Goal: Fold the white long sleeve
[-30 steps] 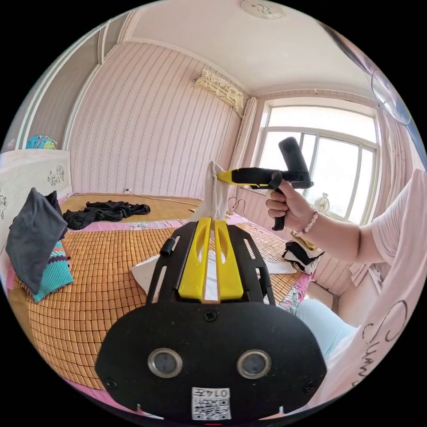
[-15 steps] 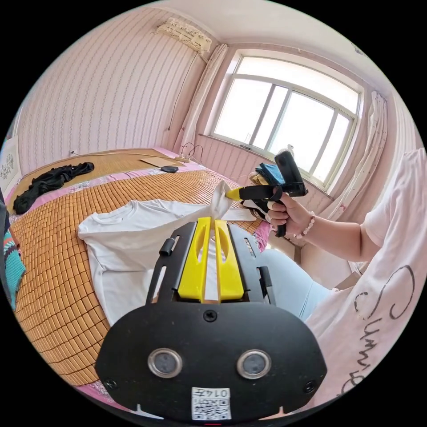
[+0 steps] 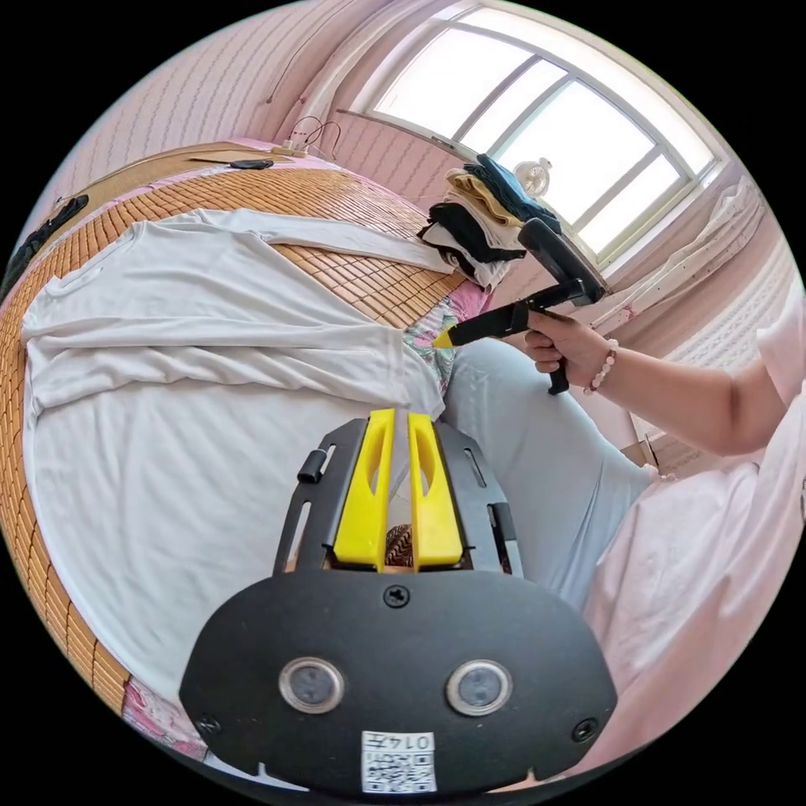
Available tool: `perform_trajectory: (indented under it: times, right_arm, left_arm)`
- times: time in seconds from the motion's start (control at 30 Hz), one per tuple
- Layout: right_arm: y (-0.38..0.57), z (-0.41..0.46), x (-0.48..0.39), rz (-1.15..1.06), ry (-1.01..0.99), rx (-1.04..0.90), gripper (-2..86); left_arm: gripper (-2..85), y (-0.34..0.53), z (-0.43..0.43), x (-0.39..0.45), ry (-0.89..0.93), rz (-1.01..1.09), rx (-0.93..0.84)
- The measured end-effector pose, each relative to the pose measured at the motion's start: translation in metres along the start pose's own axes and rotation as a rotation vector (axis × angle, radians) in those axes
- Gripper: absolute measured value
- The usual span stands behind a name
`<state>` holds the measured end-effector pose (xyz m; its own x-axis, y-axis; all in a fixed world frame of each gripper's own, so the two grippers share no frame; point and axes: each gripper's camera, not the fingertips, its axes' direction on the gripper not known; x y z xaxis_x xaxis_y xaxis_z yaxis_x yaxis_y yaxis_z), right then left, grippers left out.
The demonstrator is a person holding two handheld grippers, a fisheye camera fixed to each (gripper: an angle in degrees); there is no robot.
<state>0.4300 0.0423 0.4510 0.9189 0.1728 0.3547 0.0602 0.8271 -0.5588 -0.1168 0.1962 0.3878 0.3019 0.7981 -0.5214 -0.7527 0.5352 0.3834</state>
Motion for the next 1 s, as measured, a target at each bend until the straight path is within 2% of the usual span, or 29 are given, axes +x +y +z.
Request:
perform_trajectory:
  times: [0.1, 0.2, 0.3, 0.43, 0.57, 0.7, 0.83, 1.0]
  right_arm:
    - [-0.019, -0.007, -0.009, -0.042, 0.027, 0.042, 0.1]
    - [-0.061, 0.002, -0.050, -0.220, 0.062, 0.033, 0.3]
    - [-0.122, 0.027, -0.116, -0.444, 0.044, 0.007, 0.9]
    - [-0.215, 0.070, -0.227, -0.716, -0.022, 0.007, 3.8]
    - [-0.300, 0.129, -0.312, -0.803, 0.018, -0.034, 8.5]
    - [-0.345, 0.171, -0.358, -0.823, 0.097, -0.058, 10.8]
    - [-0.367, 0.202, -0.375, -0.858, 0.250, -0.135, 1.8]
    - [-0.393, 0.174, -0.369, -0.843, 0.141, -0.061, -0.6]
  left_arm:
    - [4.6, 0.005, -0.018, -0.027, -0.065, -0.064, 0.038]
    - [5.1, 0.010, -0.054, -0.072, -0.273, -0.148, 0.092]
    - [5.4, 0.010, -0.087, -0.124, -0.480, -0.218, 0.089]
    - [4.3, -0.001, -0.110, -0.178, -0.644, -0.272, 0.073]
    - [4.2, -0.015, -0.105, -0.206, -0.660, -0.269, 0.060]
    - [7.5, -0.029, -0.081, -0.231, -0.638, -0.234, -0.022]
    - [5.4, -0.029, -0.069, -0.251, -0.673, -0.238, -0.038]
    - [-0.5, -0.022, -0.075, -0.267, -0.624, -0.257, -0.018]
